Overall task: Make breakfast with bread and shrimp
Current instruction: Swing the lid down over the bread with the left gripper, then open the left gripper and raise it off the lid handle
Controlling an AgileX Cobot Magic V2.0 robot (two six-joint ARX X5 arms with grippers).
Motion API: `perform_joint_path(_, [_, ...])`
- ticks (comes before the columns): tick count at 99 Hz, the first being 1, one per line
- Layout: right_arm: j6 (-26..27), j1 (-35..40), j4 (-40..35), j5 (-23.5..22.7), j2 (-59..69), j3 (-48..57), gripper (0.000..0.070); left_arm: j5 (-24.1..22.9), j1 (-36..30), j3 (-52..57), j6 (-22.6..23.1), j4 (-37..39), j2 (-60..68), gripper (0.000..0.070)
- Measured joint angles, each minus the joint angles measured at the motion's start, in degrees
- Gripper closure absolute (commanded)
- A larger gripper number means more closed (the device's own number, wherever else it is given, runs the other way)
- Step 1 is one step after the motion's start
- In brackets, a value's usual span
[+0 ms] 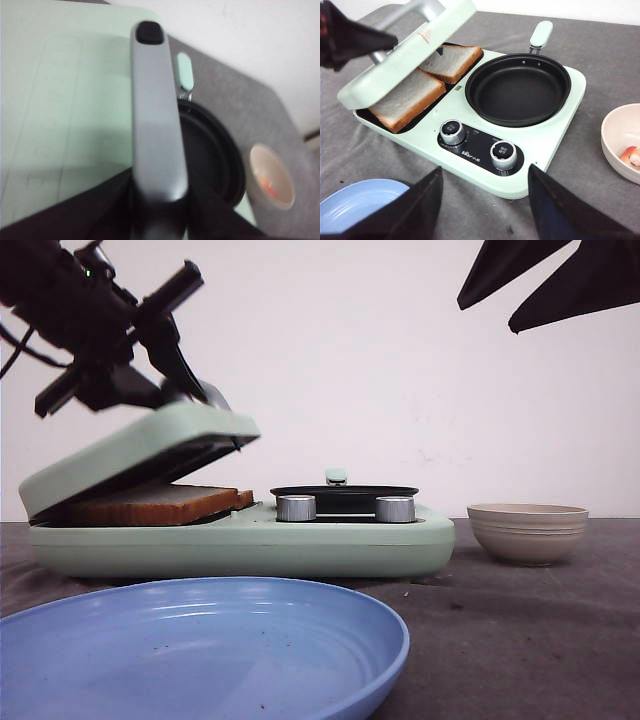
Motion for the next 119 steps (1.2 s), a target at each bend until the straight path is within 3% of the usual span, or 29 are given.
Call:
perform_joint_path(27, [0.35,0.00,-0.02,-0.33,0.00,0.00,0.0382,0.63,-0.85,-1.22,1.18,-1.14,0.61,0.0463])
perform_joint_path(41, [0.37,0.00,-0.02,-0.66,0.00,0.00,0.0382,0.31,-0.85,-1.22,2.25,-1.29,0.61,0.0333])
perform_joint_path(119, [0.37,0.00,0.00,-0.63,0.00,0.00,0.0382,-2.34,0.55,5.57,11.21,-5.70,-4.57,0.0333])
